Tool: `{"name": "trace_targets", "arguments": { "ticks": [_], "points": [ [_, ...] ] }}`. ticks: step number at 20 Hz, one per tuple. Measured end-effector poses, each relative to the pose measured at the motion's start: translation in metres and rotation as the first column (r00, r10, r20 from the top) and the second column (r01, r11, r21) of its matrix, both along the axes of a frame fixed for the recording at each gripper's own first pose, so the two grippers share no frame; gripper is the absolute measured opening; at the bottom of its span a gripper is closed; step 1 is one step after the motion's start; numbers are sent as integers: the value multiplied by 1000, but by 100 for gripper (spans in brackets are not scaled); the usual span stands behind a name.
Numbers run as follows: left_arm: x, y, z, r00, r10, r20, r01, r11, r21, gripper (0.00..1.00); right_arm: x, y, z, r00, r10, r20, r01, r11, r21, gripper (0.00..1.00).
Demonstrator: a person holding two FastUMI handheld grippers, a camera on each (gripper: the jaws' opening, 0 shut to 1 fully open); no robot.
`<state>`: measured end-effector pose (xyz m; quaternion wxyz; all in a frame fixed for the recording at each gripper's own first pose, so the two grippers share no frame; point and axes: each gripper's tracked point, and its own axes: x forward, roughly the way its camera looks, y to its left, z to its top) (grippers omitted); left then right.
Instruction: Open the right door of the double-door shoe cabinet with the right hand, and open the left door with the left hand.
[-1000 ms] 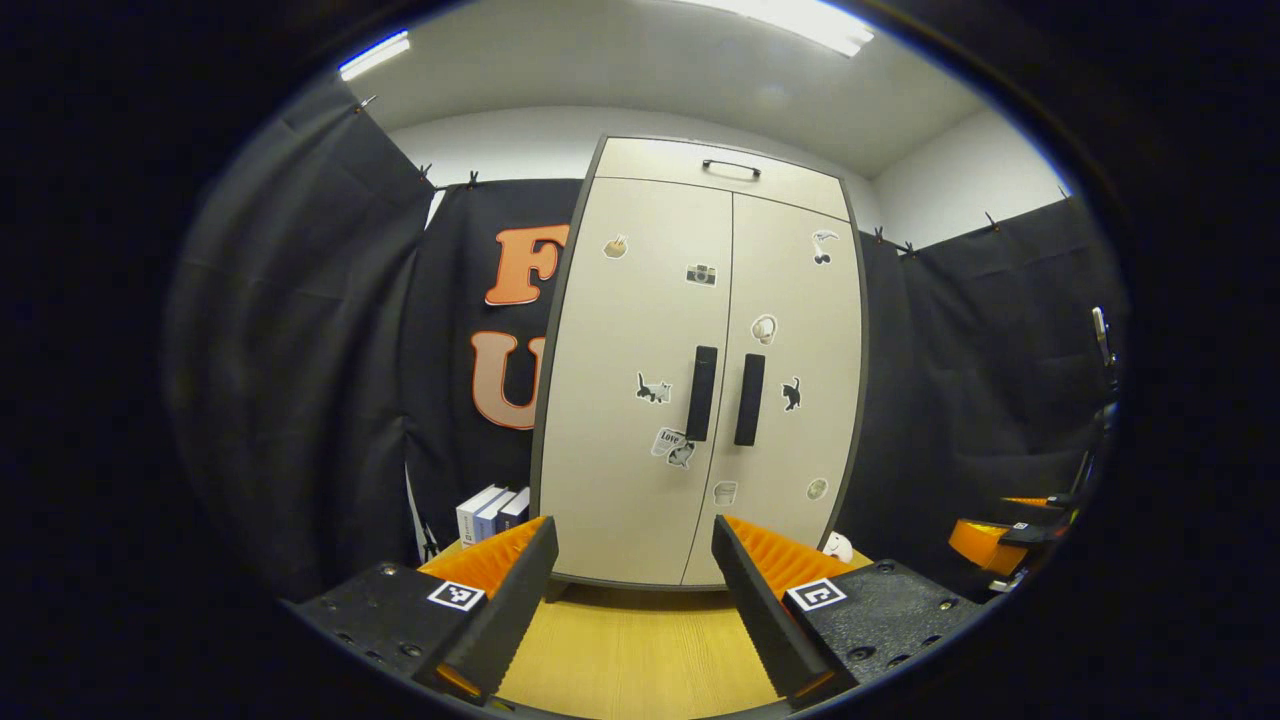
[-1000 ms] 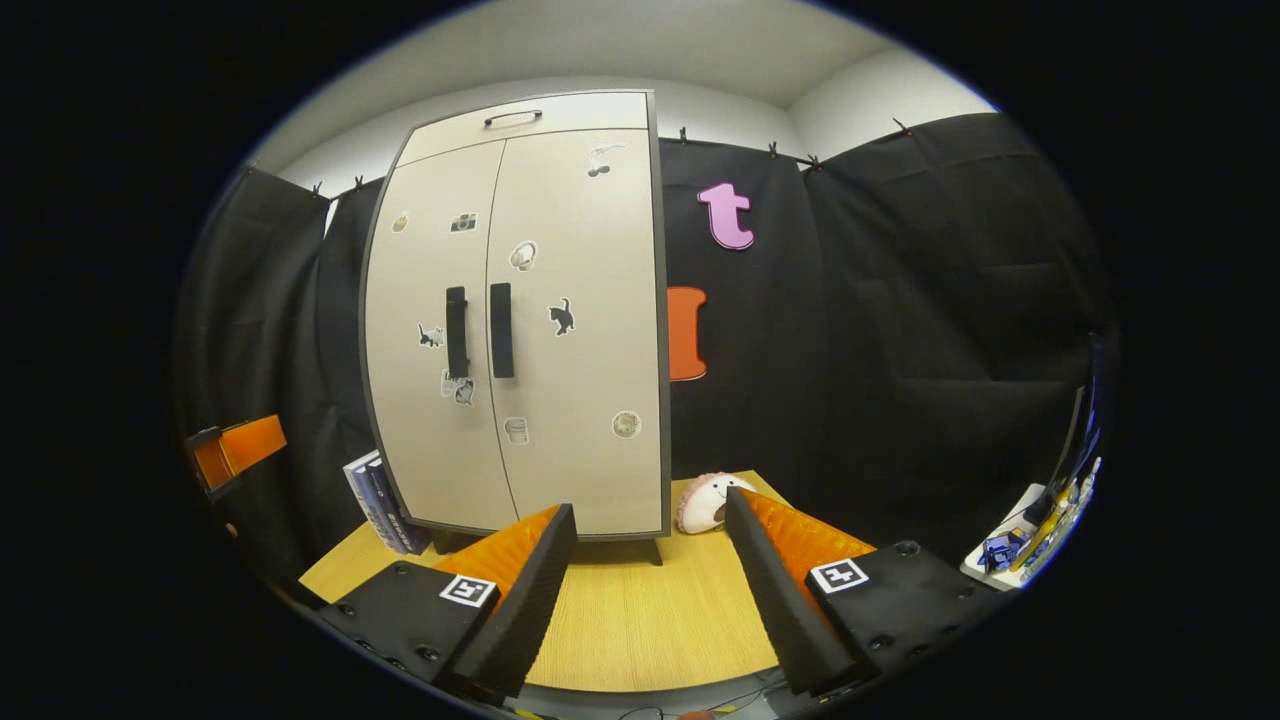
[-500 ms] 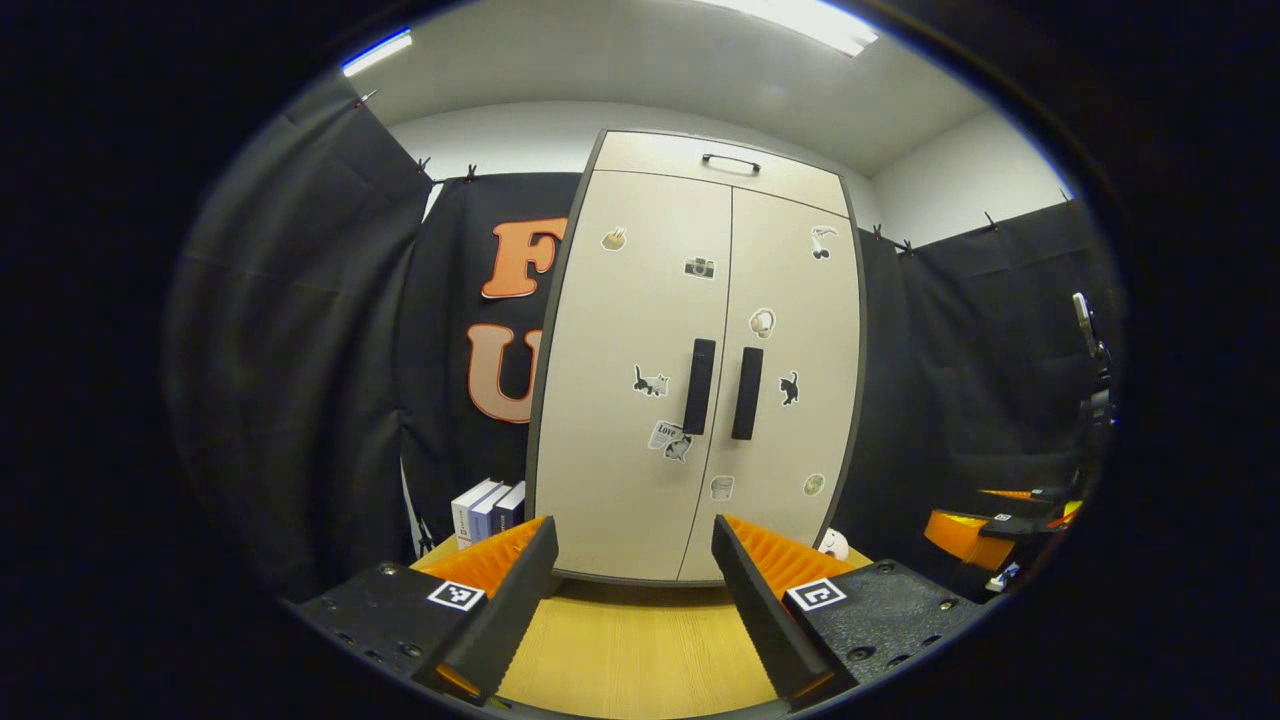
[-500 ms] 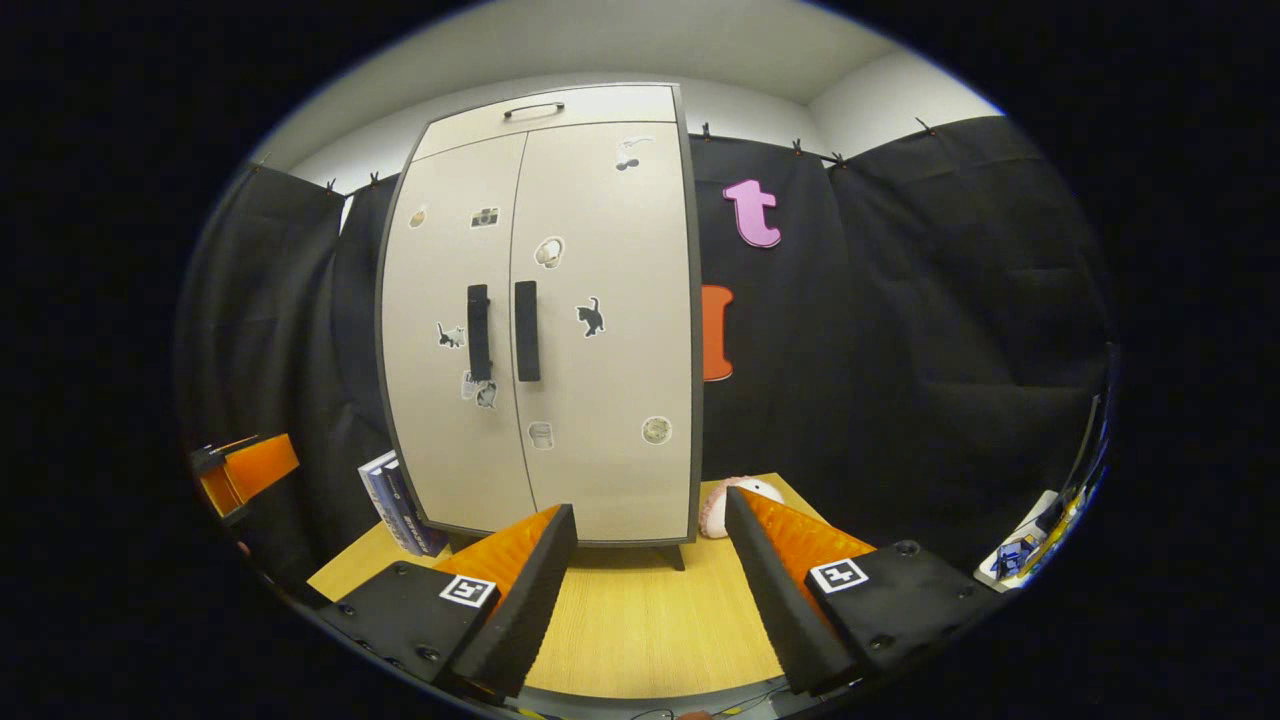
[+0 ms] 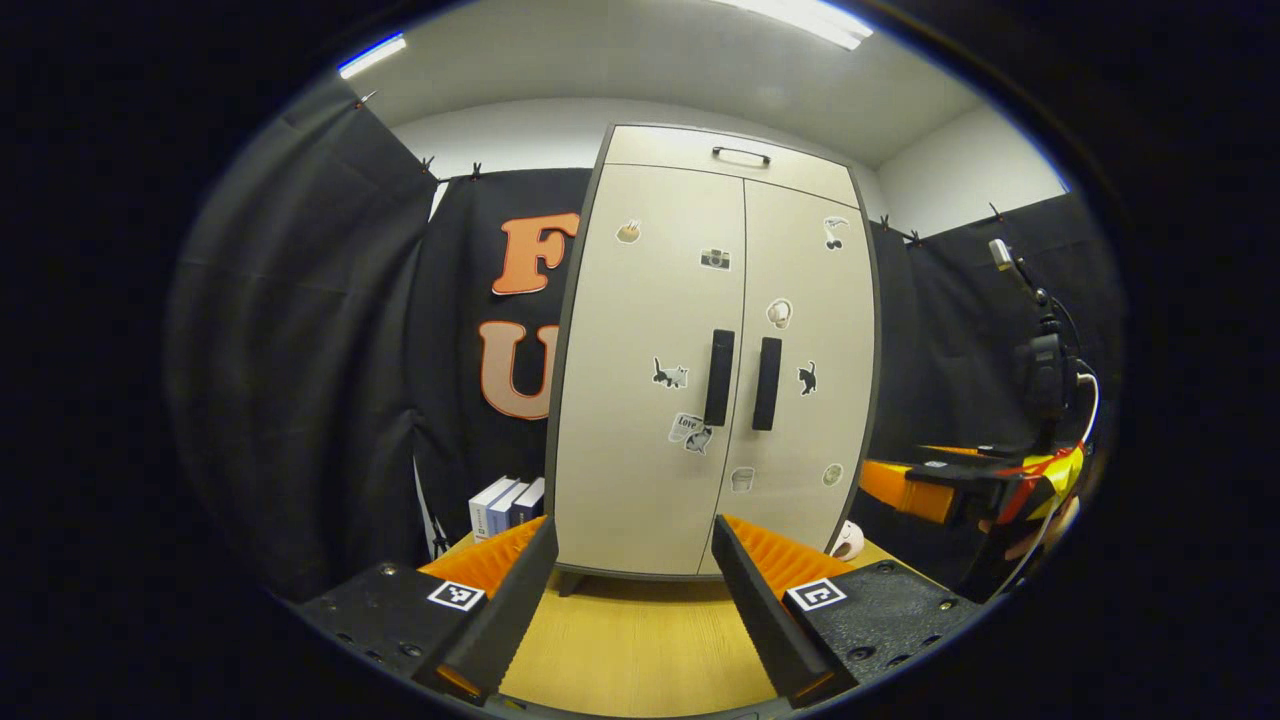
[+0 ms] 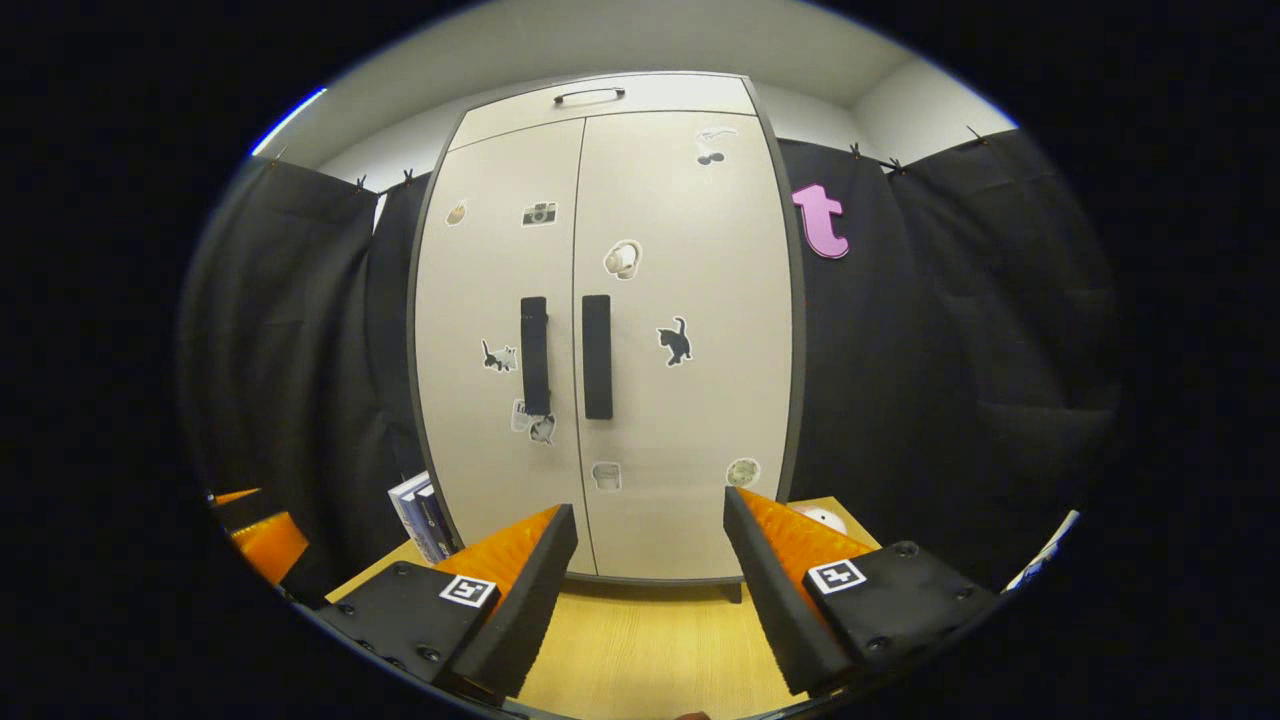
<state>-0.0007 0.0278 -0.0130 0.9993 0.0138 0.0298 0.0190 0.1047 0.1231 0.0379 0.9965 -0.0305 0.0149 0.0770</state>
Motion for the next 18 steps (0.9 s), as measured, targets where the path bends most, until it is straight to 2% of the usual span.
{"name": "trace_targets", "arguments": {
  "ticks": [3, 4, 5, 9, 12, 13, 14, 17, 18],
  "points": [
    [0, 17, 1, 1000, 29, 1, -29, 1000, 3, 95, 28, 20, 23, 1000, 13, 27, -13, 1000, 12, 97],
    [1, 22, 1, 999, 39, 1, -39, 999, 7, 92, 38, 25, 29, 999, 14, 30, -15, 1000, 18, 97],
    [2, 28, 1, 999, 49, 1, -49, 999, 11, 95, 48, 29, 36, 999, 11, 37, -12, 1000, 20, 97],
    [7, 44, 1, 997, 75, -5, -75, 997, 8, 94, 86, 47, 62, 997, 8, 80, -9, 1000, 4, 97],
    [12, 54, 0, 996, 87, -6, -87, 996, 2, 94, 115, 53, 68, 997, -8, 79, 8, 1000, 0, 97],
    [13, 57, 1, 996, 94, -6, -94, 996, 6, 94, 124, 55, 68, 997, -10, 70, 9, 1000, 10, 93],
    [15, 61, 1, 995, 101, -4, -101, 995, 10, 94, 133, 57, 68, 998, -9, 63, 8, 1000, 21, 98],
    [19, 67, 3, 993, 118, 1, -118, 993, 11, 94, 154, 62, 68, 999, -1, 41, -1, 999, 40, 98],
    [20, 69, 2, 993, 121, 1, -121, 993, 12, 95, 160, 63, 69, 999, -3, 38, 2, 999, 45, 87]
  ]
}}
